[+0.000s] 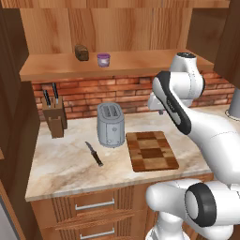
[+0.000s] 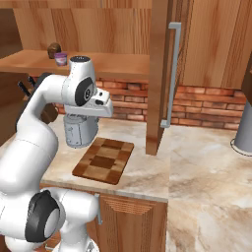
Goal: Pick the bread, place it on the cutting board, pick the jam, place it on the counter, and close the cabinet.
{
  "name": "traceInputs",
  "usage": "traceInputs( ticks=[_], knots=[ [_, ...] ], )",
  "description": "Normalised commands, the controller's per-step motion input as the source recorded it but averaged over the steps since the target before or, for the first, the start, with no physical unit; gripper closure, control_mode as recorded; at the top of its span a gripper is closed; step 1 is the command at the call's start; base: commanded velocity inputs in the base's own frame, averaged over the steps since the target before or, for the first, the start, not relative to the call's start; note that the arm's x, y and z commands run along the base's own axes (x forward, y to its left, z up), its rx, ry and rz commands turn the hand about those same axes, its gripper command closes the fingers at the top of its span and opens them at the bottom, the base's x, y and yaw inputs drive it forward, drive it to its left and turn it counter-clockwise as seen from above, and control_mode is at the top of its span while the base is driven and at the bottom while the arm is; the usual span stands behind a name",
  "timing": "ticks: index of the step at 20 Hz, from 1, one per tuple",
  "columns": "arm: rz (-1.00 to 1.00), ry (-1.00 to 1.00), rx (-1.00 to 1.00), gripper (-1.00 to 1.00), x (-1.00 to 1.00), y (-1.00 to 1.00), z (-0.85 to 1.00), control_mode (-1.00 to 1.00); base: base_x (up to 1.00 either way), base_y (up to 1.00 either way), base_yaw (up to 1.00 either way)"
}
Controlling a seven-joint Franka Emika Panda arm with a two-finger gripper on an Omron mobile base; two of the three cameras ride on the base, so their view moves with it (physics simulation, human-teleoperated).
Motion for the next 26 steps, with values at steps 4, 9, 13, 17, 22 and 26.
traceInputs(
  ticks=[4,9,13,17,22,26],
  knots=[
    [0.0,-0.05,0.0,-1.0,0.0,0.0,0.0,-1.0,0.0,0.0,0.0],
    [0.01,-0.17,0.0,-1.0,-0.01,0.02,0.02,-1.0,0.0,0.0,0.0],
    [0.05,-0.24,0.0,-1.0,-0.11,0.0,0.11,-1.0,0.0,0.0,0.0],
    [0.05,-0.23,0.0,-1.0,-0.15,0.01,0.13,-1.0,0.0,0.0,0.0],
    [0.03,-0.17,0.0,-1.0,-0.22,0.05,0.21,-1.0,0.0,0.0,0.0],
    [0.0,-0.08,0.0,-1.0,-0.33,0.11,0.25,-1.0,0.0,0.0,0.0]
  ],
)
